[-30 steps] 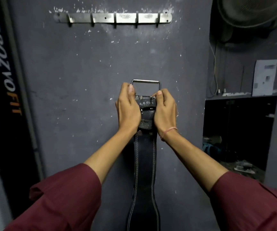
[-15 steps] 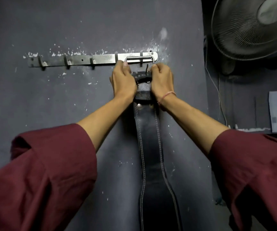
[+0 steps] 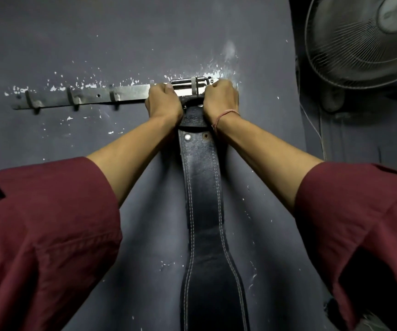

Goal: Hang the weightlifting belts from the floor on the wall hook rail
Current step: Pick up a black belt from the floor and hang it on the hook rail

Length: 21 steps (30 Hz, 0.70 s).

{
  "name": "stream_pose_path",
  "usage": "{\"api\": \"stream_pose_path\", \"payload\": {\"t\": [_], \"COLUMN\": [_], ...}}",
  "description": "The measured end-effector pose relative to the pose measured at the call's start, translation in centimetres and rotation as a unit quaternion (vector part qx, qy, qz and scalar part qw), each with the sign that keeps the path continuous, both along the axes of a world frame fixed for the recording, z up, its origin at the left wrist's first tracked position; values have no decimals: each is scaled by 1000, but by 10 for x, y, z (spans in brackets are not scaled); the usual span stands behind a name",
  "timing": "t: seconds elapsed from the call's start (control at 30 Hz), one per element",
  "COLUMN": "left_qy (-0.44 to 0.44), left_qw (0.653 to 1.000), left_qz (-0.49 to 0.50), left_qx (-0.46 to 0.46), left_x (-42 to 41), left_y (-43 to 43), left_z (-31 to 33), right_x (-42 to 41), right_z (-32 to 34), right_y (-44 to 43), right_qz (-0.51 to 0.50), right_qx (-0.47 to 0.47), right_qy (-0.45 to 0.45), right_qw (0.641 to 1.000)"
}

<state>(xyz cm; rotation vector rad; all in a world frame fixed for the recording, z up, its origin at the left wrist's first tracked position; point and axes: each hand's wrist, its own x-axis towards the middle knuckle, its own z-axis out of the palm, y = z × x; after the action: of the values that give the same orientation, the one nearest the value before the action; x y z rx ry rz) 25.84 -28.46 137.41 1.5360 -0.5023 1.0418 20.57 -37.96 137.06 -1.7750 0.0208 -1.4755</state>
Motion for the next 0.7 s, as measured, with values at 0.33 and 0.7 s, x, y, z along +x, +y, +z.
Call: {"api": "stream_pose_path", "payload": {"t": [0.33, 0.7], "left_qy": [-36, 2], "left_qw": [998, 992], "left_qz": [-37, -94], "left_qx": [31, 87], "left_x": [-2, -40], "left_y": [14, 51], "left_z": [-56, -214], "right_x": [7, -34], "right_z": [-48, -206], "right_y": [7, 47], "right_qz": [10, -4], "right_qx": [-25, -49], "right_qy": [-87, -9], "right_qw": [996, 999]}}
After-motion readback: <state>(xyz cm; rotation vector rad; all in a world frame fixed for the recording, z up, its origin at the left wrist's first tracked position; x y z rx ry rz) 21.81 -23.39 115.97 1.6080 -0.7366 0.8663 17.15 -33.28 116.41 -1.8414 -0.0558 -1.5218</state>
